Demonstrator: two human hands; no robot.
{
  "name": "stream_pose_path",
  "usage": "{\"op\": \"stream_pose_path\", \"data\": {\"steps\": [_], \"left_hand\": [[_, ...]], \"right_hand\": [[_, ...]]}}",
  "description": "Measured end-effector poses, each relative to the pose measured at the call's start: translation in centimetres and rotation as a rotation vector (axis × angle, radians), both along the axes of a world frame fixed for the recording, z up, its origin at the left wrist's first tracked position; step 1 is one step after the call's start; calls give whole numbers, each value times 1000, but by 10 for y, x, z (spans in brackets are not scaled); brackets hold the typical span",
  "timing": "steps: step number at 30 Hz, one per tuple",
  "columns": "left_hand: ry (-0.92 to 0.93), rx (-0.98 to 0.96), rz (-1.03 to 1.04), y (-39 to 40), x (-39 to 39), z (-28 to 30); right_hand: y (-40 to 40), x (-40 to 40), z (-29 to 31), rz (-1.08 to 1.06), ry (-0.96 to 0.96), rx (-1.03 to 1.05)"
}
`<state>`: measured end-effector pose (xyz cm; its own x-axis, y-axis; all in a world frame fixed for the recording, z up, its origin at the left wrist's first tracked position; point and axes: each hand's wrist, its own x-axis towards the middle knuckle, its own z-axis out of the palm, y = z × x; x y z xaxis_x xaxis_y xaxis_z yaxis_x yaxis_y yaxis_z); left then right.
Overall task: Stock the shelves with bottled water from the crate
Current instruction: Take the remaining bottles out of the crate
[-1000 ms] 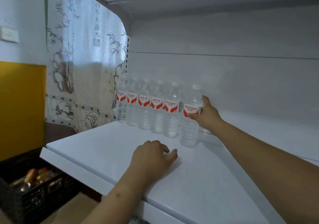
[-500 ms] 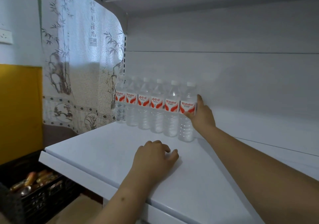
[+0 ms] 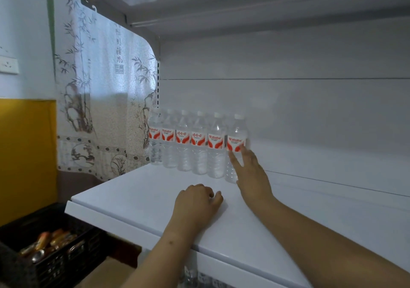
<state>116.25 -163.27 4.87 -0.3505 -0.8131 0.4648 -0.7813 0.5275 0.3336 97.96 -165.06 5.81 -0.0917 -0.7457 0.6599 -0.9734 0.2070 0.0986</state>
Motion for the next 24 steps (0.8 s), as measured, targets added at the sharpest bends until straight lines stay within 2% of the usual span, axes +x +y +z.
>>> {"op": "stream_pose_path", "data": {"steps": [3, 9, 18, 24], "left_hand": [[4, -16, 3, -2, -1, 0], [17, -36, 4, -7, -4, -1], [38, -47, 14, -14, -6, -6], [40, 124, -14, -15, -3, -2]], "right_hand": [[-8, -6, 9, -42, 145, -18], [-26, -16, 23, -112, 198, 28], [-25, -6, 15, -81, 120, 10], [14, 27, 53, 50, -162, -19]]}}
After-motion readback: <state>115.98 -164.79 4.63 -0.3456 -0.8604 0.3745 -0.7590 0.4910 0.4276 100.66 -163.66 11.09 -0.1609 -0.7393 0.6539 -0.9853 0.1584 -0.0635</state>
